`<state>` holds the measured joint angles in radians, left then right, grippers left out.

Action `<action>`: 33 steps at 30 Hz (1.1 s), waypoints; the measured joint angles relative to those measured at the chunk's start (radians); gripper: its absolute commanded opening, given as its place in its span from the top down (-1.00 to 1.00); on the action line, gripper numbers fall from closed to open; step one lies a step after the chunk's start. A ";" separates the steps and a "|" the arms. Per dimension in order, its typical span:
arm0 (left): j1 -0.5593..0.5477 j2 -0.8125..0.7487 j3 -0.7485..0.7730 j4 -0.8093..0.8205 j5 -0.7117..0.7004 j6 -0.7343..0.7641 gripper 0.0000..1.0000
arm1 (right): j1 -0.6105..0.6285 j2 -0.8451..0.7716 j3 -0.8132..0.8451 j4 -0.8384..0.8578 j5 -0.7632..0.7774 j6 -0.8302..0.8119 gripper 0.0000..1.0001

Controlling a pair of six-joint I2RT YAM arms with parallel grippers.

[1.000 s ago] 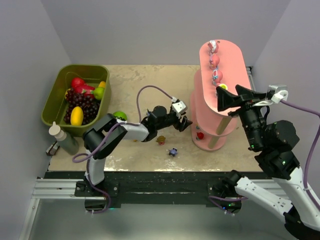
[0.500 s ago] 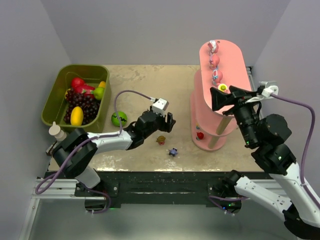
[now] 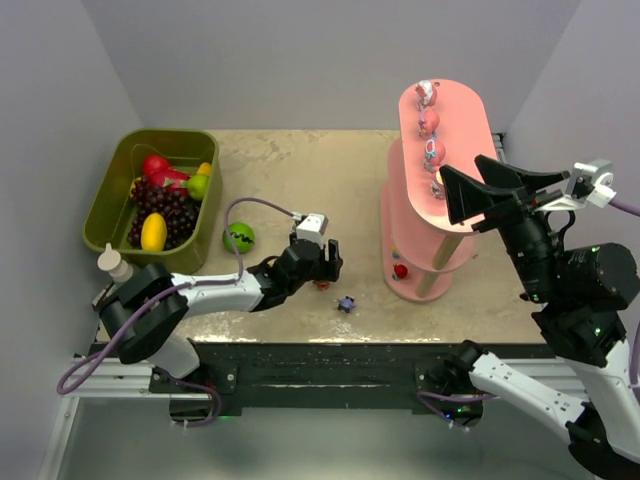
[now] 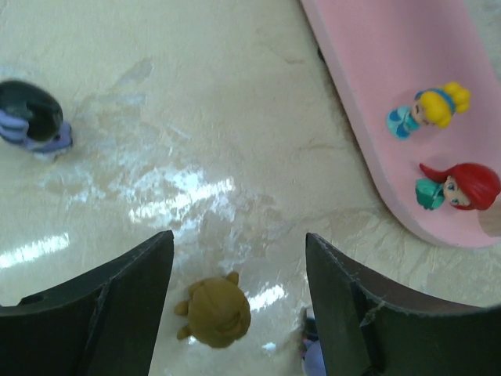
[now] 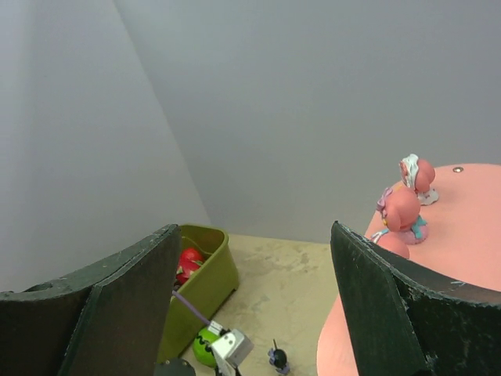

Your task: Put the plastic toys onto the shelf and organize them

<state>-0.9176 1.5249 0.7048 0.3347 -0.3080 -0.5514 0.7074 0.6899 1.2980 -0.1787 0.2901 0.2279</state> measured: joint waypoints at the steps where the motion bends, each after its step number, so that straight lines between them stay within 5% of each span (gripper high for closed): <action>1: -0.021 0.000 0.000 -0.023 -0.036 -0.033 -0.45 | 0.000 -0.005 0.000 0.006 -0.008 0.000 -0.61; 8: -0.150 0.000 0.000 -0.138 -0.211 -0.204 -0.44 | 0.000 -0.013 -0.006 0.007 -0.027 0.012 -0.64; 15: -0.175 0.000 0.000 -0.235 -0.357 -0.329 -0.44 | 0.000 -0.021 -0.013 -0.020 -0.040 0.016 -0.93; 33: -0.274 -0.057 -0.008 -0.396 -0.462 -0.511 -0.36 | 0.000 -0.039 -0.025 -0.053 -0.055 0.009 -0.98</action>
<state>-1.1915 1.4677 0.6968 -0.0608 -0.7700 -1.0626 0.7074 0.6514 1.2728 -0.2314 0.2356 0.2367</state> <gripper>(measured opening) 0.704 0.986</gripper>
